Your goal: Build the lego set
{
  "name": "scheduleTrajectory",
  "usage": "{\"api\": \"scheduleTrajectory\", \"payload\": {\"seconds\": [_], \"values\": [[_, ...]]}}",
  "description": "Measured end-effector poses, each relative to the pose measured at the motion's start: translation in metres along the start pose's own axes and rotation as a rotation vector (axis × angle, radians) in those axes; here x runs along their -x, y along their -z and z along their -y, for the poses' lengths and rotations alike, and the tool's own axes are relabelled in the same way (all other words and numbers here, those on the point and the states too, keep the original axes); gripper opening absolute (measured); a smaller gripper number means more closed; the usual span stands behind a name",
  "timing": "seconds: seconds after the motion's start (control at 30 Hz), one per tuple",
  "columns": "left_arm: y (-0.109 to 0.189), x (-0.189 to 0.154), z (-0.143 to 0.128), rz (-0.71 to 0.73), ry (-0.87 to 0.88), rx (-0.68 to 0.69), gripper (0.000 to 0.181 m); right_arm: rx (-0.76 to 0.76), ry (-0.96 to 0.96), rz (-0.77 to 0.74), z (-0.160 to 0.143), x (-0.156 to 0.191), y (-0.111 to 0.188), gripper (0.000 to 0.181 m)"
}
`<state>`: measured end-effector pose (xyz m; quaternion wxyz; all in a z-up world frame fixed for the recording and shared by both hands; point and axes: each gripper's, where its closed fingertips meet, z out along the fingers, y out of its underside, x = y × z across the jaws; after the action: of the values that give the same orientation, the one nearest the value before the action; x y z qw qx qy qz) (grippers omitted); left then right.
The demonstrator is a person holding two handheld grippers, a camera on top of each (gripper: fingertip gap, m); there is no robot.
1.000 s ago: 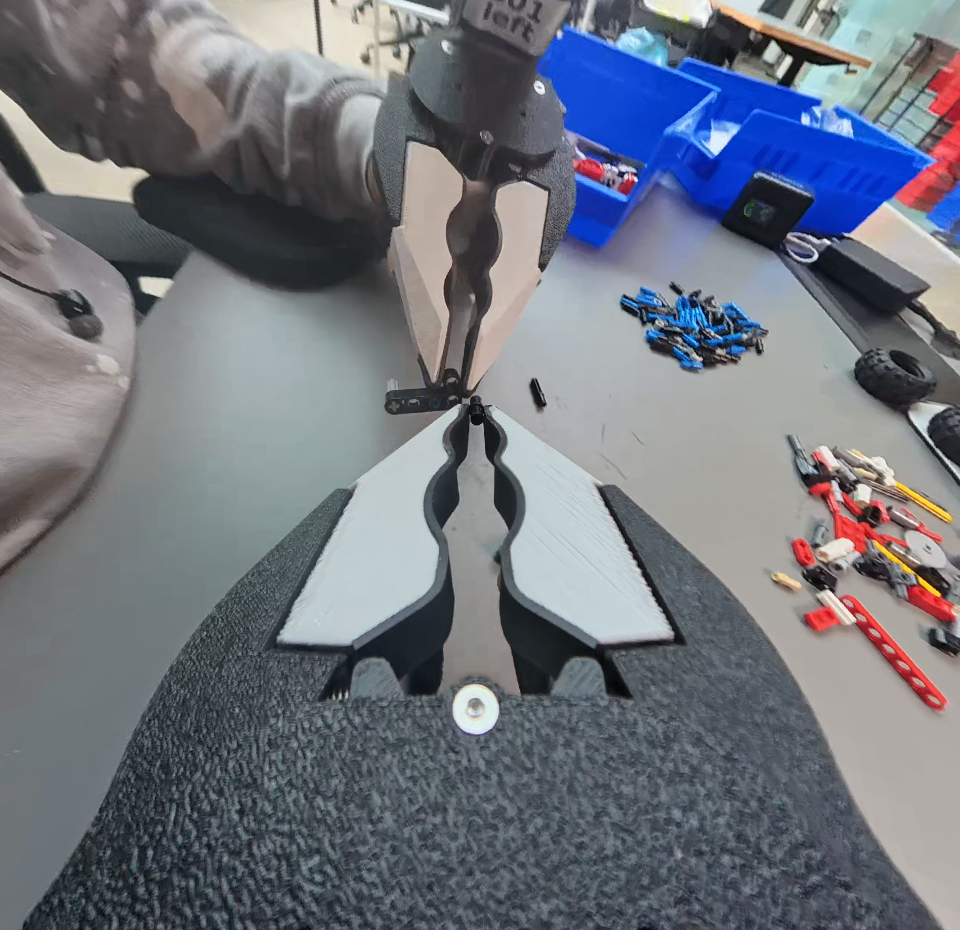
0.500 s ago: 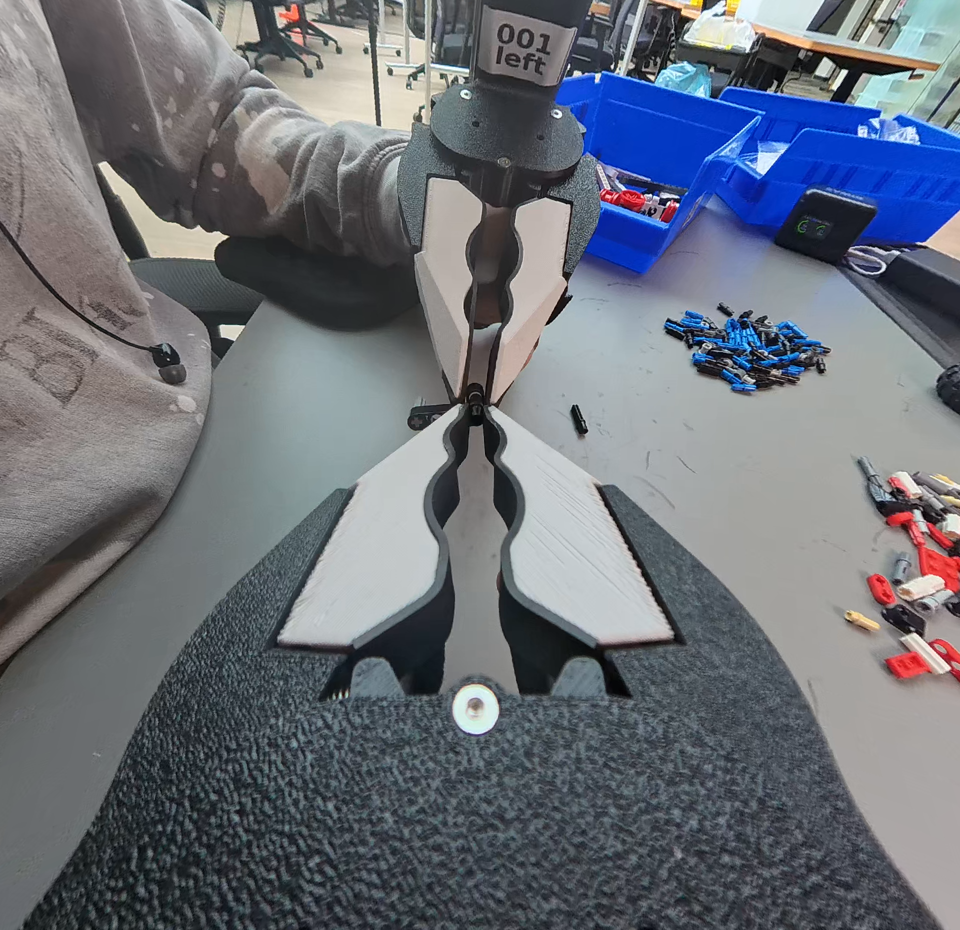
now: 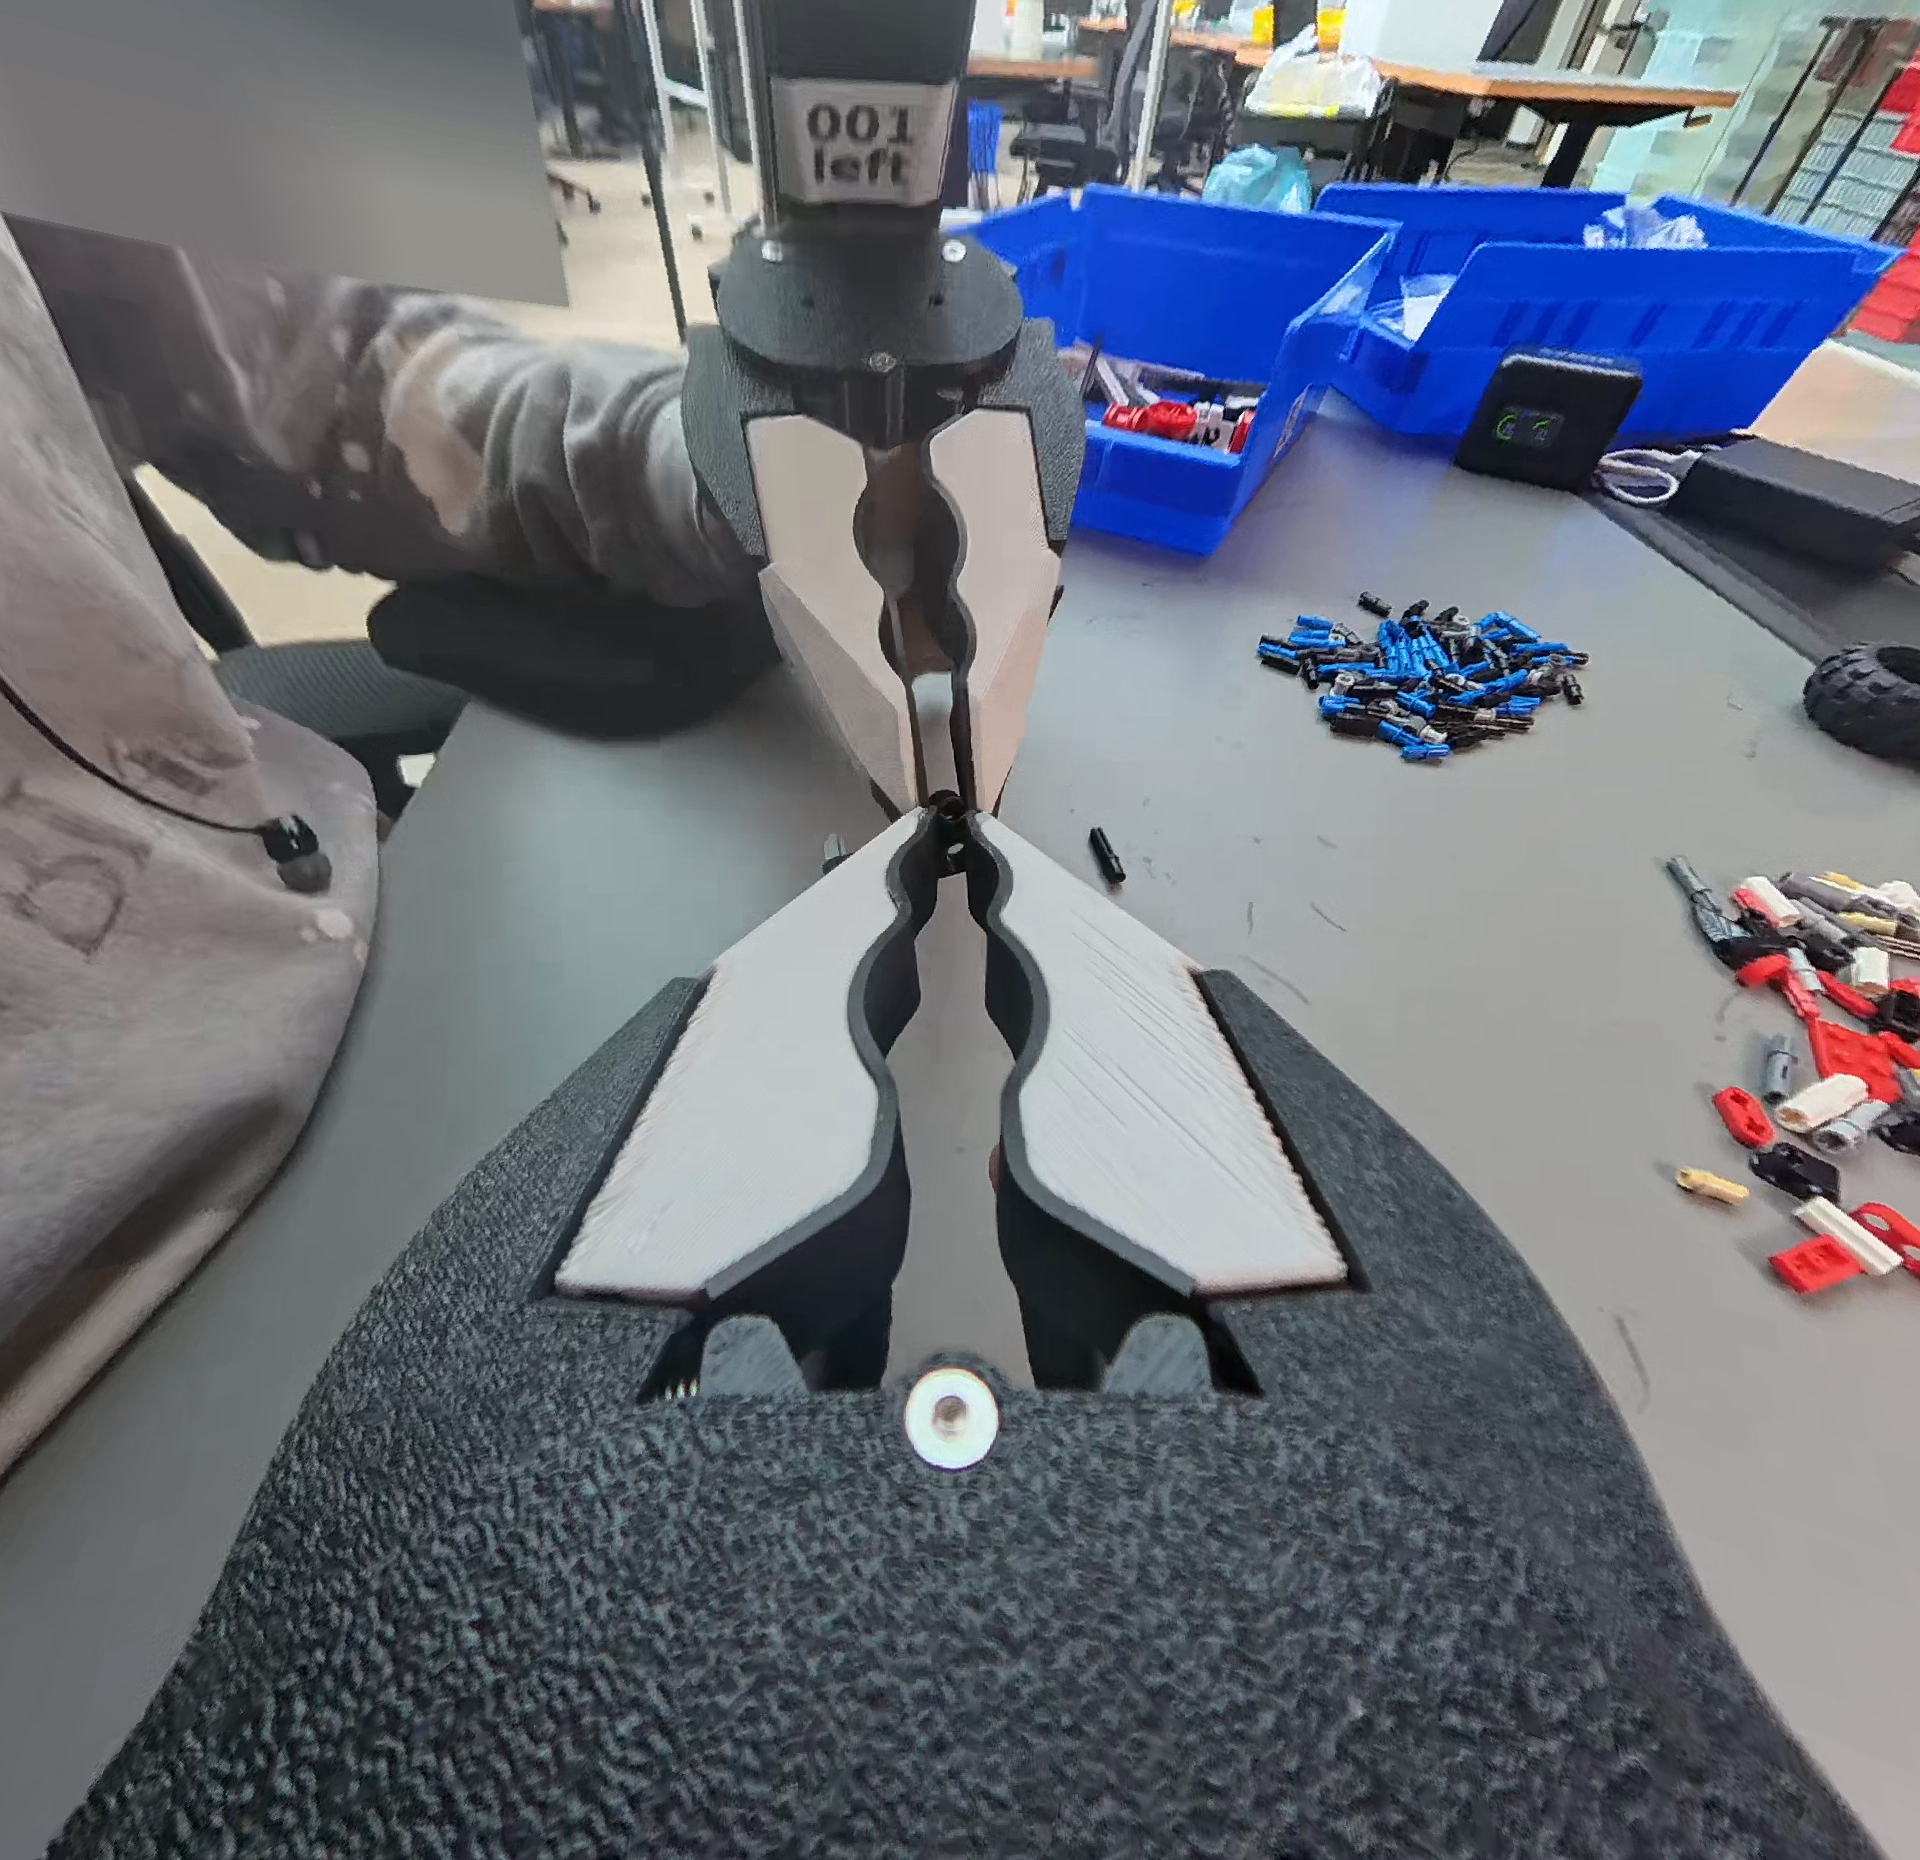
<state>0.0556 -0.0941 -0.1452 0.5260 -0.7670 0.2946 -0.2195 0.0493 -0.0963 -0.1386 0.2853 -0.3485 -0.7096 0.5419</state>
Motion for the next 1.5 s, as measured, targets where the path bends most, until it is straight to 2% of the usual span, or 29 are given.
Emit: {"api": "scheduleTrajectory", "payload": {"seconds": [0.13, 0.23, 0.37, 0.6, 0.8, 1.0, 1.1, 1.2, 1.27, 1.37, 1.43, 1.5], "values": [[0.008, 0.003, 0.023, 0.016, 0.038, -0.128, 0.007, -0.18, -0.177, 0.034, 0.025, -0.005, 0.006, 0.004], [0.011, 0.005, 0.028, 0.045, 0.025, -0.153, 0.007, -0.241, -0.262, 0.055, 0.032, -0.007, 0.006, 0.005], [0.011, 0.006, 0.022, 0.072, -0.009, -0.125, 0.007, -0.181, -0.23, 0.043, 0.025, -0.007, 0.002, 0.005], [0.014, 0.012, 0.031, 0.159, -0.05, -0.158, 0.006, -0.244, -0.395, 0.082, 0.031, -0.012, 0.004, 0.004], [0.016, 0.019, 0.032, 0.282, -0.173, -0.126, 0.007, -0.294, -0.509, 0.082, 0.032, -0.018, 0.002, 0.004], [0.012, 0.005, 0.014, 0.255, -0.401, -0.007, 0.007, -0.168, -0.526, 0.171, 0.017, -0.004, -0.003, 0.004], [0.008, 0.003, 0.005, 0.25, -0.45, 0.049, 0.008, -0.103, -0.539, 0.187, 0.006, 0.0, -0.005, 0.004], [0.006, 0.01, 0.005, 0.258, -0.378, 0.049, 0.008, -0.113, -0.57, 0.166, 0.004, -0.007, -0.005, 0.005], [0.006, 0.018, 0.01, 0.248, -0.259, 0.011, 0.008, -0.134, -0.506, 0.106, 0.009, -0.016, -0.003, 0.007], [0.012, 0.033, 0.014, 0.209, 0.006, -0.07, 0.008, -0.154, -0.297, -0.051, 0.017, -0.031, 0.004, 0.024], [0.016, 0.043, 0.014, 0.184, 0.182, -0.13, 0.007, -0.108, -0.107, -0.183, 0.015, -0.038, 0.005, 0.03], [0.018, 0.053, 0.014, 0.178, 0.348, -0.181, 0.007, -0.049, -0.013, -0.266, 0.013, -0.038, 0.0, 0.043]]}}
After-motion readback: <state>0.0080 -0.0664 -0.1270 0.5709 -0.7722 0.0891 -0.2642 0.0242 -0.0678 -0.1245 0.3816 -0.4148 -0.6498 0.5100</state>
